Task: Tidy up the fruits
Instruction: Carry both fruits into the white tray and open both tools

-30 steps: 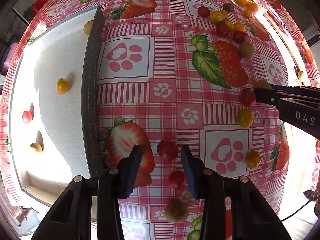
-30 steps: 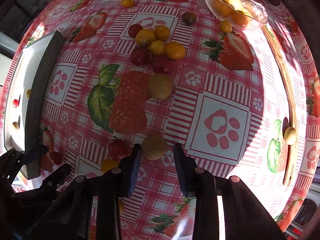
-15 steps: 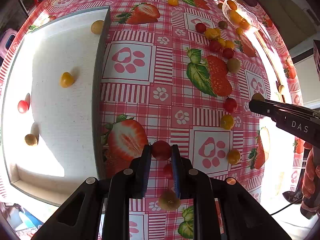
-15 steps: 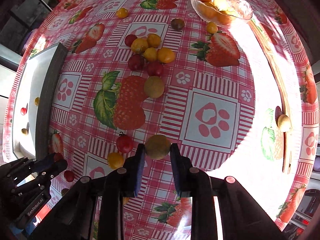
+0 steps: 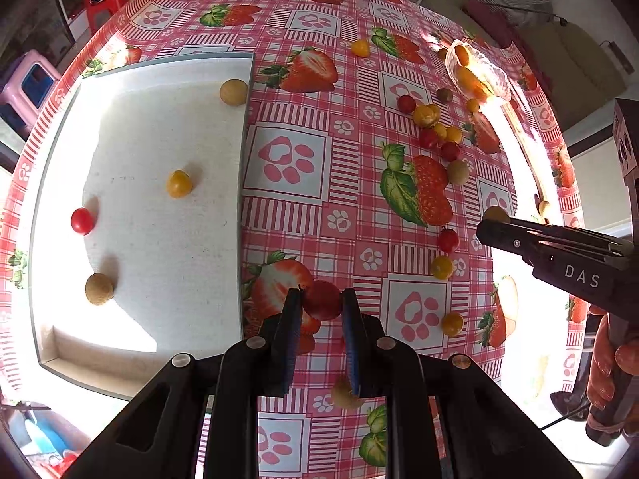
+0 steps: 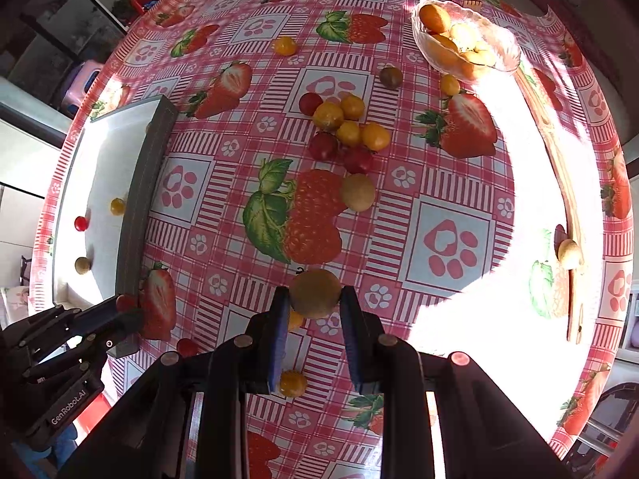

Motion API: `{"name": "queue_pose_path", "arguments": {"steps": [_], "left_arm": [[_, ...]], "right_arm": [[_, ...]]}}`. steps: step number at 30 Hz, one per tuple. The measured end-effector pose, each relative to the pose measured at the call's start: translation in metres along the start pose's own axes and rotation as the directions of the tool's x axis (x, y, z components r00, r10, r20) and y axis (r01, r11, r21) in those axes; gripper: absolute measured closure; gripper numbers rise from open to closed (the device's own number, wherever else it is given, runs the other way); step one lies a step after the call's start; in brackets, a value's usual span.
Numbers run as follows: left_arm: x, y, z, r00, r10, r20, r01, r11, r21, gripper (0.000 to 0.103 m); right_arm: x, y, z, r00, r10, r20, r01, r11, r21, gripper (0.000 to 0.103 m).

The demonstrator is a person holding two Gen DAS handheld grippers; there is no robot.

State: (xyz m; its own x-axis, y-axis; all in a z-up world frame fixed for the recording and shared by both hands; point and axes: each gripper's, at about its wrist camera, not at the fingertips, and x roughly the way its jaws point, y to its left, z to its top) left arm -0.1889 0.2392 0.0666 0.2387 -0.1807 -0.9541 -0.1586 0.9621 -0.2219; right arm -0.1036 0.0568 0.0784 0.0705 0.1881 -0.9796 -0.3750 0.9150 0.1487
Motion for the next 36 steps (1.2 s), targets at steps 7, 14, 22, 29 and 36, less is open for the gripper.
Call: {"name": "queue_pose_path", "arguments": {"steps": [7,14,22,29,36], "left_arm": [[-0.01,0.021,0.004,0.999,0.03,0.034,-0.028,0.998,-0.047,0.081],[-0.022,0.067,0.001,0.996,0.076,0.056,-0.068,0.989,-0.128,0.082],[-0.031,0.126,-0.003,0.987,0.148,0.066,-0.129,0.964,-0.232,0.082],[-0.02,0.16,-0.009,0.98,0.196,0.042,-0.177,0.944,-0.28,0.082],[0.001,0.174,-0.013,0.976,0.217,0.001,-0.209,0.943,-0.258,0.081]], "right_arm": [[-0.002,0.035,0.014,1.0,0.027,0.0,-0.027,0.998,-0.062,0.075],[0.003,0.081,0.026,0.998,0.058,-0.01,-0.059,0.989,-0.137,0.075],[0.018,0.142,0.039,0.994,0.105,-0.036,-0.11,0.972,-0.208,0.075],[0.039,0.187,0.041,0.99,0.12,-0.077,-0.136,0.955,-0.263,0.075],[0.068,0.211,0.036,0.986,0.091,-0.142,-0.13,0.946,-0.296,0.075]]}}
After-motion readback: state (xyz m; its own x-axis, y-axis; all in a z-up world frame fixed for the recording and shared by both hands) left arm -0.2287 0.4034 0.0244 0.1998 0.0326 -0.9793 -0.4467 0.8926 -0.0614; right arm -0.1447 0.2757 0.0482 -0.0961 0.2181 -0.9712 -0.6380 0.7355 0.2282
